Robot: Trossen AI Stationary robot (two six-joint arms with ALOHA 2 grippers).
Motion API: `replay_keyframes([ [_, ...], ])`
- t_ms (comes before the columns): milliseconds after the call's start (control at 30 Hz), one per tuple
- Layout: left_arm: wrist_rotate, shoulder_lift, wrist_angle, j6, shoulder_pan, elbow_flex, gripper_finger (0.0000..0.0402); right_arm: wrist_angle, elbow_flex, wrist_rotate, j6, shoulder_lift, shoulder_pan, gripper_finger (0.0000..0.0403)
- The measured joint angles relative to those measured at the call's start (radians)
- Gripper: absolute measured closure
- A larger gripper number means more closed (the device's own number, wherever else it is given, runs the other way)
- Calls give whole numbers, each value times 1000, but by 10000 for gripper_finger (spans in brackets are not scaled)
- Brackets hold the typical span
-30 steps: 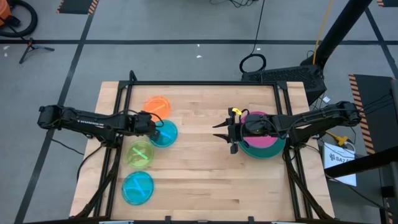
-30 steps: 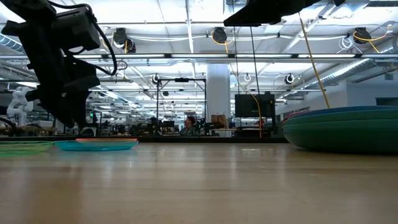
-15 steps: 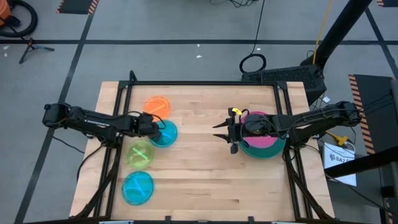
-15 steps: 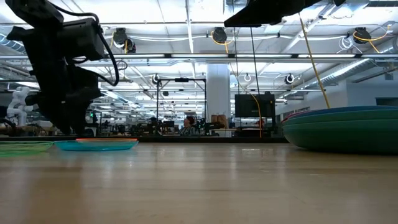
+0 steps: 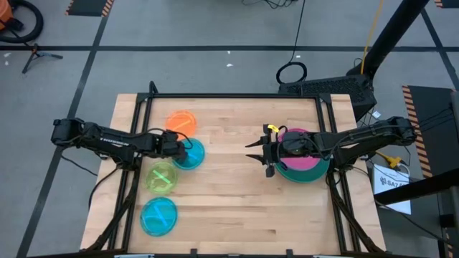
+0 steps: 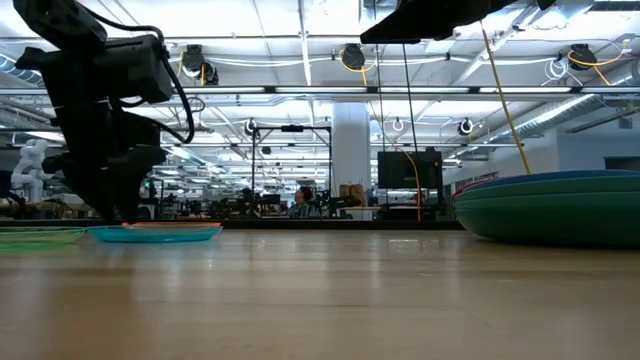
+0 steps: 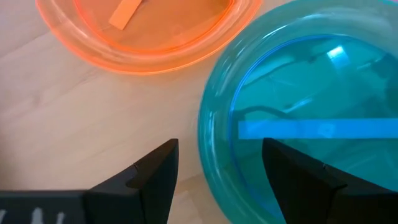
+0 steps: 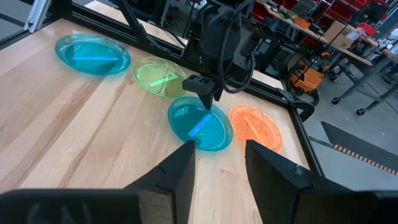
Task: Stack plastic plates
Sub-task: Stack the top light blue plate on top of the pink plate
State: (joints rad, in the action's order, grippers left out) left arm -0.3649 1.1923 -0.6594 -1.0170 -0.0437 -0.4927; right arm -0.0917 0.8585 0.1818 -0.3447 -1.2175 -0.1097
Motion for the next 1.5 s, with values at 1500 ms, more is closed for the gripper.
replay_keyframes([
  [1500, -1, 0, 85, -17, 66, 0, 165, 0, 0, 0, 0, 0, 0, 271],
])
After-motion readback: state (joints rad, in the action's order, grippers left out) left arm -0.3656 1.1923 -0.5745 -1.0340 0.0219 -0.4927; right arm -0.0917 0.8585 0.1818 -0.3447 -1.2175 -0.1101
